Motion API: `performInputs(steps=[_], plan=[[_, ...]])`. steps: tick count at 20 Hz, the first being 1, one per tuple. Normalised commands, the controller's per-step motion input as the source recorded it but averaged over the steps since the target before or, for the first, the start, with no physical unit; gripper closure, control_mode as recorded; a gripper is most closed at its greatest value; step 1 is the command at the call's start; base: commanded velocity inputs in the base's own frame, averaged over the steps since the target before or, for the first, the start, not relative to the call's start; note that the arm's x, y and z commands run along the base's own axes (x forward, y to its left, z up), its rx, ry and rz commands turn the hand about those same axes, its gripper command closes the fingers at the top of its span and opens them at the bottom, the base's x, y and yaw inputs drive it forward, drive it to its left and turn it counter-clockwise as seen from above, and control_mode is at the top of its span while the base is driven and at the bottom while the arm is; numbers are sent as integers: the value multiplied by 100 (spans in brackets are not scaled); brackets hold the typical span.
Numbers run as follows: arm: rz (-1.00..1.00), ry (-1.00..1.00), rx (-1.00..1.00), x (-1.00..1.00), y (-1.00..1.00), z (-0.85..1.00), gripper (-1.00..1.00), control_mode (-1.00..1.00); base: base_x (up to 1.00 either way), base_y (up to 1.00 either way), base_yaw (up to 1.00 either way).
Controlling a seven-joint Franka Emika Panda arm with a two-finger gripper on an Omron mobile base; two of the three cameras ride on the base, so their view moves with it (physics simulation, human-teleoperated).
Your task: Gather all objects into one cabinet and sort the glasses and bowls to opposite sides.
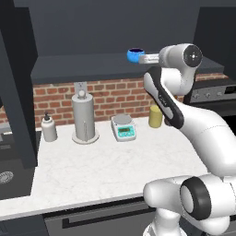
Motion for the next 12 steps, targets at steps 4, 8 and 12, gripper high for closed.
performInputs(steps=[4,8,12], plan=[[0,2,0,21,10,0,-100,-100,0,0,0],[0,1,0,2,10,0,-100,-100,0,0,0],[0,0,0,0,3,0,-100,-100,0,0,0]])
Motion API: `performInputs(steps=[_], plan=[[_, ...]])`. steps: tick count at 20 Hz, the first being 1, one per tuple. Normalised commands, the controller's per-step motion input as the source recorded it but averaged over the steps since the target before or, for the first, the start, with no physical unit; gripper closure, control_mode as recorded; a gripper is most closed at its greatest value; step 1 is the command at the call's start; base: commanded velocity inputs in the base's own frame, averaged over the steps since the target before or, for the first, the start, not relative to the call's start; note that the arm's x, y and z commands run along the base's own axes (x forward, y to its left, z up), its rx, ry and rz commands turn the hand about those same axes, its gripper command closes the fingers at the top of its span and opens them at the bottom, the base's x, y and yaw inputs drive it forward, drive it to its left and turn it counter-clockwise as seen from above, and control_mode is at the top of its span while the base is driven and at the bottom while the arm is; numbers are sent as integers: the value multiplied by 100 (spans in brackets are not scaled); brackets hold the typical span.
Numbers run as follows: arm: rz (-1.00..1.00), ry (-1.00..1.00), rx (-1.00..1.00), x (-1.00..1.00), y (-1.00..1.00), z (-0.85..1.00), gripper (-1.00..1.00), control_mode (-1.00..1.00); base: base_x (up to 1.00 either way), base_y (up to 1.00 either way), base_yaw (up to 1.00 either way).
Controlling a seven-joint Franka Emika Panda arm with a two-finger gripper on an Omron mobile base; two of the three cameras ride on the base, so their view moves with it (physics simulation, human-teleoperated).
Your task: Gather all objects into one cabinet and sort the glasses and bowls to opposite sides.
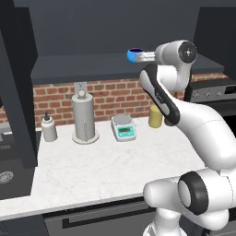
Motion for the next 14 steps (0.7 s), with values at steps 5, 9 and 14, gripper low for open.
performInputs(steps=[5,9,14], plan=[[0,0,0,0,8,-1,-100,-100,0,0,0],[0,2,0,0,5,-13,-100,-100,0,0,0],[0,3,-1,0,5,-16,-100,-100,0,0,0]])
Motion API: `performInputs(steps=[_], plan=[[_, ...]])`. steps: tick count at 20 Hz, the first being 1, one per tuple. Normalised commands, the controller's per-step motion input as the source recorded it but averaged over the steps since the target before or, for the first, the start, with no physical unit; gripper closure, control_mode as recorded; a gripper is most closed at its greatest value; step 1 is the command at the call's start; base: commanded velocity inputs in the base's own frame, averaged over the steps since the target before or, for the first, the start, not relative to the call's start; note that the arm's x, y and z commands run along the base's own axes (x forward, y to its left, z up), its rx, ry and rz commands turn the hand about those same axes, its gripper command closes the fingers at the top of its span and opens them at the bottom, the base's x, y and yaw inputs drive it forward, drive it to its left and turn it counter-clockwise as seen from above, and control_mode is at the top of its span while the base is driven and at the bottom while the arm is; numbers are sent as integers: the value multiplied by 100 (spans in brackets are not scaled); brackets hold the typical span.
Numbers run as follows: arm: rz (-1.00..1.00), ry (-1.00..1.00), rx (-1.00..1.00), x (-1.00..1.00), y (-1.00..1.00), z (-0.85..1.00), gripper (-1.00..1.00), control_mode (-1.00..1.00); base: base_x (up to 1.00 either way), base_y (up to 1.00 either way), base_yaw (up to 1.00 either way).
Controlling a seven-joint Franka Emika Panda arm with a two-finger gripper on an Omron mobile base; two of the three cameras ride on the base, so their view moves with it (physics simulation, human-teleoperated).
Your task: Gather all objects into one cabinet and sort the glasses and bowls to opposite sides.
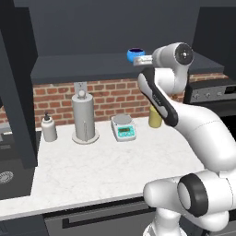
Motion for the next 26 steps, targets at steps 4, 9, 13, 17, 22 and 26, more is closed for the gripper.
performInputs(steps=[4,9,13,17,22,26], plan=[[0,1,0,0,1,-5,-100,-100,0,0,0],[0,0,0,6,0,0,-100,-100,0,0,0],[0,1,0,30,0,0,-100,-100,0,0,0],[0,4,0,45,1,0,-100,-100,0,0,0],[0,4,0,43,3,0,-100,-100,0,0,0],[0,2,0,31,5,0,-100,-100,0,0,0]])
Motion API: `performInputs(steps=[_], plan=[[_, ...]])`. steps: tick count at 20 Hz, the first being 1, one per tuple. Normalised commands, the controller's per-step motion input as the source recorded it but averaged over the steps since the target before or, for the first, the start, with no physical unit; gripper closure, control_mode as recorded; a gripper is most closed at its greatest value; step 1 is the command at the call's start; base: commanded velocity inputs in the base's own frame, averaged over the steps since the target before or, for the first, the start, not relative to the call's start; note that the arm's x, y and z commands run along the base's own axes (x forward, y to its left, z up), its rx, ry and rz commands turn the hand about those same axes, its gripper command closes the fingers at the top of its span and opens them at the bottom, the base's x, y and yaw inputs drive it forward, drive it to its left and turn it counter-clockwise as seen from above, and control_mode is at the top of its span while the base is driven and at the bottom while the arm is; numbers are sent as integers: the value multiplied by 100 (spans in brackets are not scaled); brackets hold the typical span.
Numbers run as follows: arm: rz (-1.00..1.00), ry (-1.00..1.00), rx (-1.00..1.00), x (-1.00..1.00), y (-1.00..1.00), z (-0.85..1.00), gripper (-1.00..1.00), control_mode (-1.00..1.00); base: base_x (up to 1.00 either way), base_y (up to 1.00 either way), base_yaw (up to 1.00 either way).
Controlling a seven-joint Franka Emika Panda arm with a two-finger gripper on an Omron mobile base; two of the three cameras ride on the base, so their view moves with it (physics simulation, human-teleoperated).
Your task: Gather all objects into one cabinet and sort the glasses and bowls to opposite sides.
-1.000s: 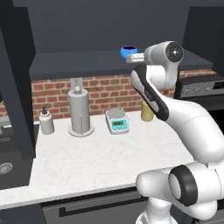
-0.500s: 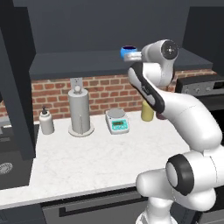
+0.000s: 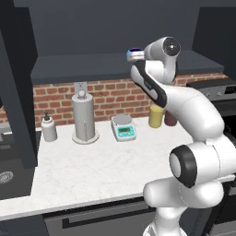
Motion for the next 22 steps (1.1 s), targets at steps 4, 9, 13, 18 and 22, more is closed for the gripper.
performInputs(steps=[4,9,13,18,22], plan=[[0,0,0,16,4,0,-100,-100,0,0,0],[0,0,0,3,2,0,-100,-100,0,0,0],[0,0,0,0,5,-1,-100,-100,0,0,0],[0,2,-4,0,15,-26,-100,-100,0,0,0],[0,2,-3,0,11,-29,-100,-100,0,0,0]])
